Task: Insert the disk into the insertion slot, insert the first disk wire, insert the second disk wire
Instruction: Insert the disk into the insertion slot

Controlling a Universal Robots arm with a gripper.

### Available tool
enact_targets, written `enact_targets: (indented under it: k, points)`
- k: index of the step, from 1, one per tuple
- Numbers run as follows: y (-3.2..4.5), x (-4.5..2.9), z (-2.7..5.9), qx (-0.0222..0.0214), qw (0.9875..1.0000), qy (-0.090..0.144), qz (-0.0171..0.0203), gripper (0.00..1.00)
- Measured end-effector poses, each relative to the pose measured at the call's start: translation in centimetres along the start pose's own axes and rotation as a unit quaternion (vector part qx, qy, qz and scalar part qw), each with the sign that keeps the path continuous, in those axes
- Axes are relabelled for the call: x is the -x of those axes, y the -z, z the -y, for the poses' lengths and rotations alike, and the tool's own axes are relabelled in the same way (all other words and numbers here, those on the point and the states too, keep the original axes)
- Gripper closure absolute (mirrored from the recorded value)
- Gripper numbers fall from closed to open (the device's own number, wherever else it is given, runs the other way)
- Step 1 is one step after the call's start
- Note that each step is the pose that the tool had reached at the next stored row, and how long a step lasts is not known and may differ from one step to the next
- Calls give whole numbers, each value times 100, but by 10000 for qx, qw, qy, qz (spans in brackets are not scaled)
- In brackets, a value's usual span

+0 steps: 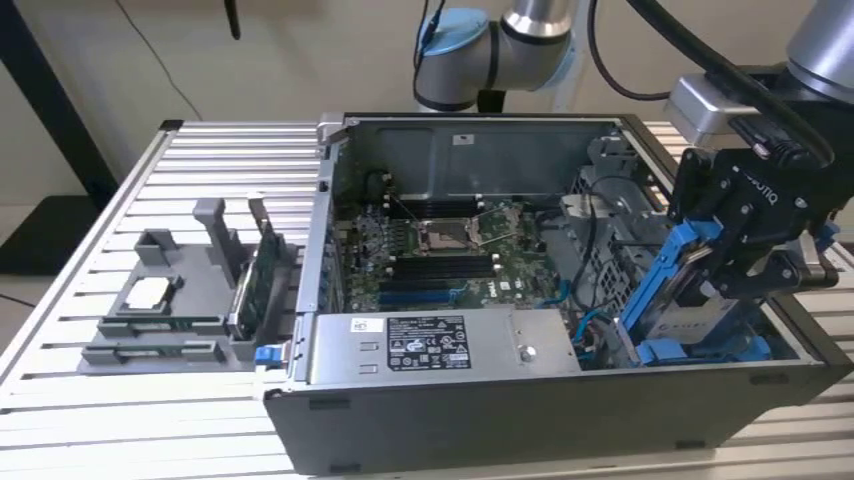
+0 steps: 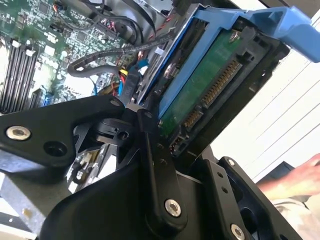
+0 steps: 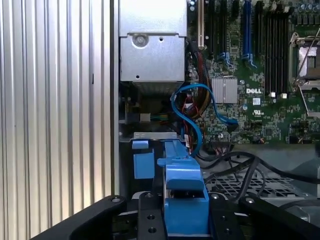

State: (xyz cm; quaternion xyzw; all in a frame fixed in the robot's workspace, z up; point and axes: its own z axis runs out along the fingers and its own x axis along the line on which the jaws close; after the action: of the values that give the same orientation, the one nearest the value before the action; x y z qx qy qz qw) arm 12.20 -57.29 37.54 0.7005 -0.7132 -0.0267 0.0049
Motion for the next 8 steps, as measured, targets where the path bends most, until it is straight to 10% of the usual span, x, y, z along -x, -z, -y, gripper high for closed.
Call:
enact_targets:
  k: [8]
  points:
    - [4, -1, 0, 0, 10000, 0, 2, 60]
